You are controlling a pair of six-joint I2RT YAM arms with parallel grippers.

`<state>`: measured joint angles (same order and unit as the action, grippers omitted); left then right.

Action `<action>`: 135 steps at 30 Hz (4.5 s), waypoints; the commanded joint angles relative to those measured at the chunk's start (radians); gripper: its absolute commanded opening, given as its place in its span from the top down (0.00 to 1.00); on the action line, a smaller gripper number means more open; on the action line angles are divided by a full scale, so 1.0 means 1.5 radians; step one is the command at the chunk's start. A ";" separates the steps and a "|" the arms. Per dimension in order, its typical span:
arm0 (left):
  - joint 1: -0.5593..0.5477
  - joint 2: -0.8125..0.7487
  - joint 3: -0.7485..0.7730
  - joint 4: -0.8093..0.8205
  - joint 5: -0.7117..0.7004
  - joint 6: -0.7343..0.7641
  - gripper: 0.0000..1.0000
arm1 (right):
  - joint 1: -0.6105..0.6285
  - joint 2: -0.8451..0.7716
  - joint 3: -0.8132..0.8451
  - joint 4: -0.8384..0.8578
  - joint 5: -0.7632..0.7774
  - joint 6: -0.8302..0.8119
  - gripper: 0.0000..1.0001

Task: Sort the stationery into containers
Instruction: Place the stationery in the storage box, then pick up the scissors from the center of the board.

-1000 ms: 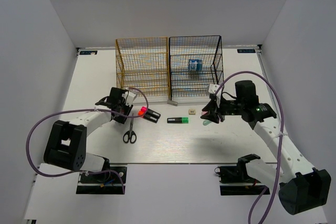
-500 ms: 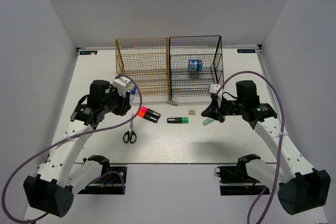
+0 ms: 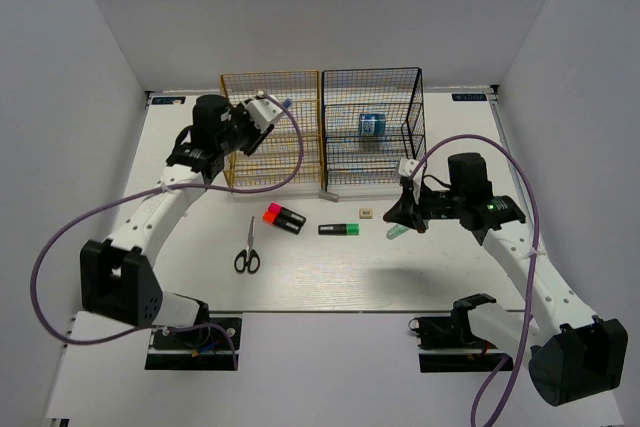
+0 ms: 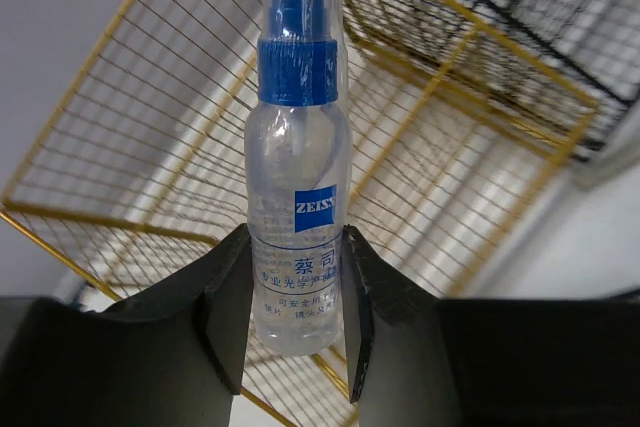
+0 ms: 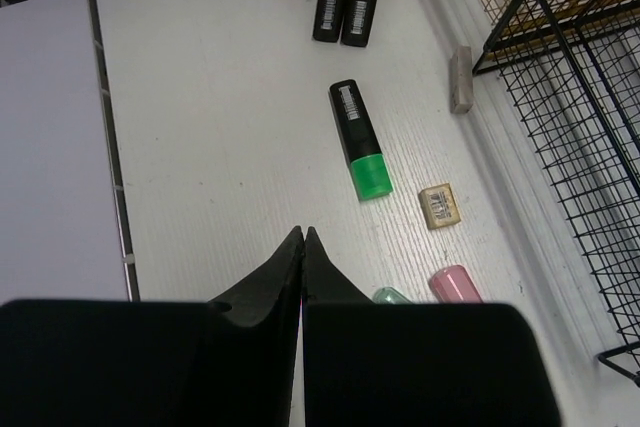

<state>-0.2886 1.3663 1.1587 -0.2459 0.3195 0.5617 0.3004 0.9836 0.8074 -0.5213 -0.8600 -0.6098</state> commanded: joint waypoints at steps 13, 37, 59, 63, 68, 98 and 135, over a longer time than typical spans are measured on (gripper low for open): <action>-0.076 0.205 0.168 0.264 -0.178 0.387 1.00 | -0.017 0.019 -0.001 0.021 0.023 0.007 1.00; -0.054 0.294 0.194 0.296 -0.267 0.330 0.68 | -0.064 0.020 -0.004 0.016 -0.007 0.012 0.99; -0.116 0.151 0.181 0.241 -0.369 0.171 1.00 | -0.104 0.014 -0.002 0.017 -0.038 0.055 0.84; -0.217 0.064 0.214 0.042 -0.632 -0.173 1.00 | -0.110 0.023 -0.001 0.003 -0.082 0.076 0.10; -0.257 -0.051 0.162 -0.526 -0.644 -0.642 0.43 | -0.115 0.090 0.058 -0.049 -0.076 0.080 1.00; -0.171 -0.194 -0.413 -0.320 -0.365 -0.828 0.61 | -0.156 0.144 0.091 -0.114 -0.139 0.062 0.86; -0.185 -0.098 0.187 -0.555 -0.420 -0.339 1.00 | -0.226 0.149 0.107 -0.163 -0.230 0.040 0.71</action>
<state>-0.5583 1.1942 1.3788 -1.0466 -0.2390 -0.1989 -0.0307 1.2091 0.9279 -0.7444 -1.1625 -0.5323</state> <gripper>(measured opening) 0.022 0.286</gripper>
